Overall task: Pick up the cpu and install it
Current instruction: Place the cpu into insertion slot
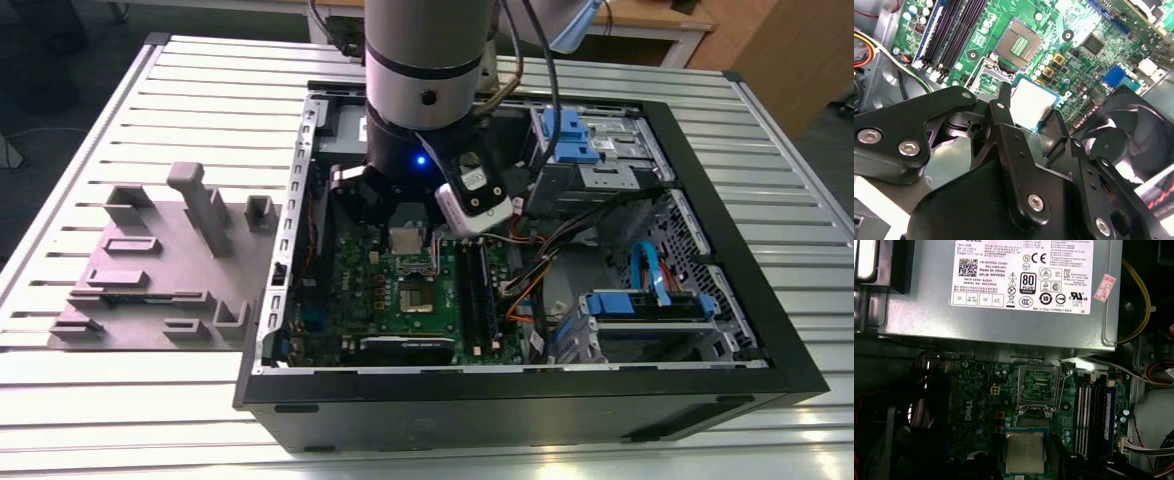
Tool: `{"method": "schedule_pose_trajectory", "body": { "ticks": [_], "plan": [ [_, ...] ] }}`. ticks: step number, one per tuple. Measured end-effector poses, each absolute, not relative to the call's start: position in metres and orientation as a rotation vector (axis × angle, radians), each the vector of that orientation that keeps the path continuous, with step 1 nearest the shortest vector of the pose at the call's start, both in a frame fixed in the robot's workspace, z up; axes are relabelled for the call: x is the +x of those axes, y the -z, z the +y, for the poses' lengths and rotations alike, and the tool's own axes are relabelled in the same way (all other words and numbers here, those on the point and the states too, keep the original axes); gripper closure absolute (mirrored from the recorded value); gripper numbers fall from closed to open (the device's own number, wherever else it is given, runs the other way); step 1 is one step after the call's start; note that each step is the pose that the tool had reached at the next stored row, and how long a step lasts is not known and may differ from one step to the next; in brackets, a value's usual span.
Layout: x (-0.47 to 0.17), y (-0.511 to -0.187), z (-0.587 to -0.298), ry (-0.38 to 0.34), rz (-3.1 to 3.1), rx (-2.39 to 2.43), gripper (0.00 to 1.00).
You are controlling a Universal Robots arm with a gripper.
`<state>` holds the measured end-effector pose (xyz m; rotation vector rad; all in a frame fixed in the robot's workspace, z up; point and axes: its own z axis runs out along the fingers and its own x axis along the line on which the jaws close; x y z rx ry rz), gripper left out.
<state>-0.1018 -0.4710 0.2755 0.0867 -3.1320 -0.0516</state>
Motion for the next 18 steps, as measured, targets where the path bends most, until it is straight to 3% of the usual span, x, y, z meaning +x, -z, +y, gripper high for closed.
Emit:
{"method": "schedule_pose_trajectory", "body": {
  "ticks": [18],
  "plan": [
    [-0.100,-0.250,-0.472,0.051,-3.132,0.087,0.53]
  ]
}}
